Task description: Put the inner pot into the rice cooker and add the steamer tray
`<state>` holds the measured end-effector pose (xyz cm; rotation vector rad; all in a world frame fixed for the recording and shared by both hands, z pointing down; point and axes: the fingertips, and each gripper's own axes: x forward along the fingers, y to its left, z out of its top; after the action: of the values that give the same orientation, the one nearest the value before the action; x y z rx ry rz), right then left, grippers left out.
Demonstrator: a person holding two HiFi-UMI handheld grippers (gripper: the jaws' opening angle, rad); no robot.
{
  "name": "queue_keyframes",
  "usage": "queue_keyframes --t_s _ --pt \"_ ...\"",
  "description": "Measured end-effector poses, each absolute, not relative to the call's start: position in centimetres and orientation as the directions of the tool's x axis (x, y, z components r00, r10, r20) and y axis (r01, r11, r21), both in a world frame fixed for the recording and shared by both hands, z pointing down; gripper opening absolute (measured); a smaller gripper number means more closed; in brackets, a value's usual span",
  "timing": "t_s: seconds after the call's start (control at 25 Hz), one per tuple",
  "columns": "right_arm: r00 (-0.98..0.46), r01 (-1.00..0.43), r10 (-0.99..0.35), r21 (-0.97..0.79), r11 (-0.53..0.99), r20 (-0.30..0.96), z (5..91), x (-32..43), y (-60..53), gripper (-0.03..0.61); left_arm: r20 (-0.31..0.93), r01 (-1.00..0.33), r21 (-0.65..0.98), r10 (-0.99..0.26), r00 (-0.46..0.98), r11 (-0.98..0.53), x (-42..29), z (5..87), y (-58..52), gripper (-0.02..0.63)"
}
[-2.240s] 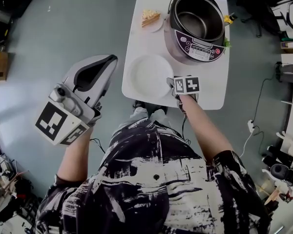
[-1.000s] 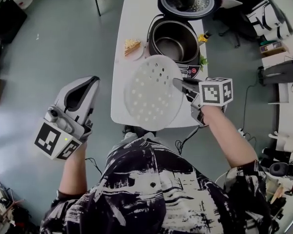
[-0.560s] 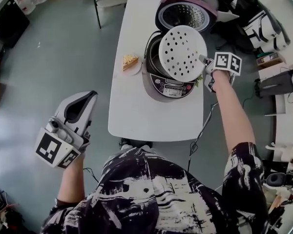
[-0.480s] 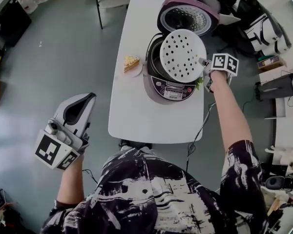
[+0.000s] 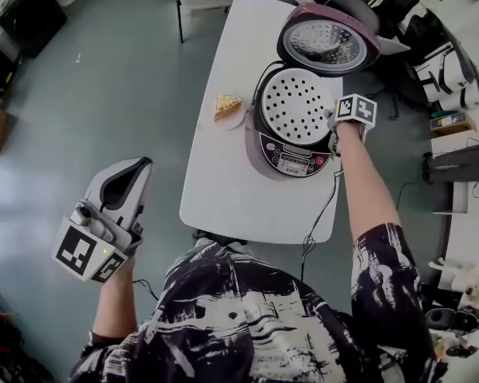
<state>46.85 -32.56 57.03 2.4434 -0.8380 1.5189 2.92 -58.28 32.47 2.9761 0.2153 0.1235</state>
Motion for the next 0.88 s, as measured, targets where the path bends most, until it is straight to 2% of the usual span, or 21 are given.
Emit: queue_keyframes --t_s 0.44,0.64,0.88 --pt "0.356 -0.67 -0.264 0.048 -0.741 0.897 57.6 47.5 -33.7 0.012 0.068 0.136 0.178 0.15 0.986 -0.975 3.8 33.0 -58.9 0.005" --pt "0.384 -0.739 -0.208 0.164 -0.654 0.9 57.2 47.5 -34.1 0.031 0.068 0.146 0.182 0.161 0.985 -0.972 4.2 33.1 -59.0 0.005" --pt "0.387 -0.779 -0.18 0.216 -0.589 0.904 57.1 47.0 -34.2 0.046 0.061 0.162 0.181 0.175 0.983 -0.97 4.7 32.9 -59.3 0.005"
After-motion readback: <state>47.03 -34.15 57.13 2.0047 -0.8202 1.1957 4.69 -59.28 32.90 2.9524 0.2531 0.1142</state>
